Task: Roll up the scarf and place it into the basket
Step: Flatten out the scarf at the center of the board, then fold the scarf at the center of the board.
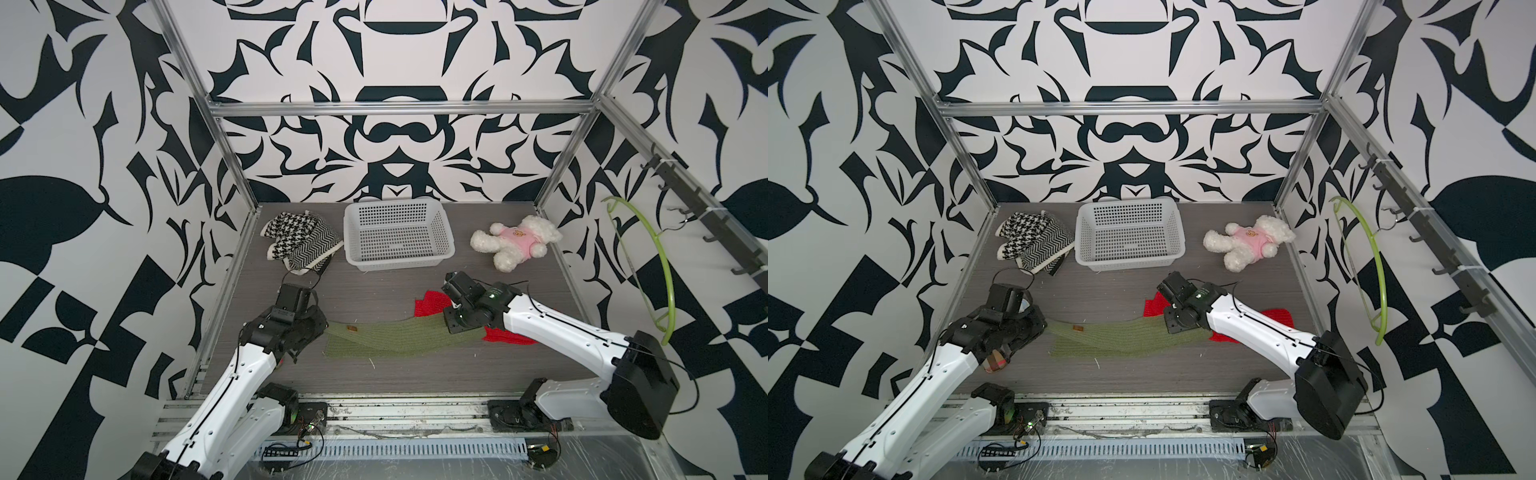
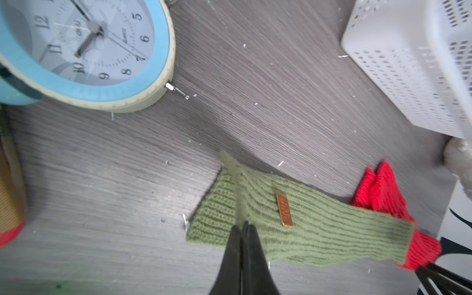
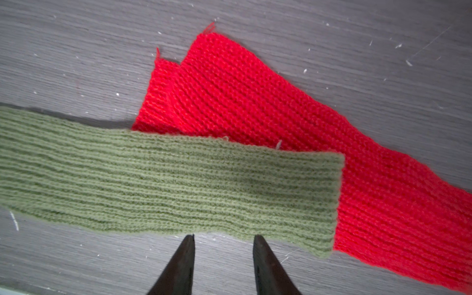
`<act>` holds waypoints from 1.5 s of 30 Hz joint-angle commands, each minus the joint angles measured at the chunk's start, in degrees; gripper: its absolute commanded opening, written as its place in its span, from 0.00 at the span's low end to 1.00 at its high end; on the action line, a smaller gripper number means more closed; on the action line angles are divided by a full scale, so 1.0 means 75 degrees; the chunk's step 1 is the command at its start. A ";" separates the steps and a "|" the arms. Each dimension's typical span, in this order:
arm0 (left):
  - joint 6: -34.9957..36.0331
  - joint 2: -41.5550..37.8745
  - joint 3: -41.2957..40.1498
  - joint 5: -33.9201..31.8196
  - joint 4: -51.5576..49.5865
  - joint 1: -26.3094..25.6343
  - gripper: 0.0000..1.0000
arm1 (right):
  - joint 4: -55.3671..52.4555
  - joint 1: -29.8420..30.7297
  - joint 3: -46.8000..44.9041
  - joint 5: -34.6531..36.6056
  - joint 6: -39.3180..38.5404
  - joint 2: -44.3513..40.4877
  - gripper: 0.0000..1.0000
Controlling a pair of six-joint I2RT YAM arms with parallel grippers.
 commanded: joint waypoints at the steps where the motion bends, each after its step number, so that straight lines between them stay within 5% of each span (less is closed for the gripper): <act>1: 0.0081 -0.0203 0.0245 0.0199 -0.0852 -0.0111 0.00 | 0.0073 -0.0261 -0.0128 -0.0060 -0.0124 -0.0057 0.41; 13: -0.0378 -0.0419 -0.0449 0.0189 -0.0758 -0.0254 0.02 | 0.0092 -0.1385 -0.0720 -0.0554 -0.0320 -0.0395 0.41; 17: -0.0556 -0.0277 -0.0734 0.0177 -0.0596 -0.0255 0.42 | 0.0046 -0.1507 -0.0689 -0.0550 -0.0347 -0.0396 0.41; 22: -0.0678 -0.0661 -0.0542 -0.0216 -0.0687 -0.0254 0.75 | -0.0010 -0.1834 -0.0764 -0.0549 -0.0169 -0.0454 0.42; 38: -0.0024 0.1001 0.0065 0.0308 0.0472 -0.0264 0.77 | 0.0352 -0.2664 -0.1609 -0.1064 0.0733 -0.0555 0.41; 40: 0.0000 0.1119 0.0055 0.0345 0.0601 -0.0256 0.77 | 0.0391 -0.2670 -0.1592 -0.1035 0.0764 -0.0312 0.27; 42: -0.0002 0.1203 0.0030 0.0404 0.0698 -0.0249 0.77 | 0.0405 -0.2680 -0.1563 -0.1010 0.0805 -0.0121 0.00; 45: 0.0013 0.1192 -0.0002 0.0382 0.0732 -0.0264 0.77 | 0.0339 -0.2674 -0.1553 -0.0834 0.0892 -0.0352 0.00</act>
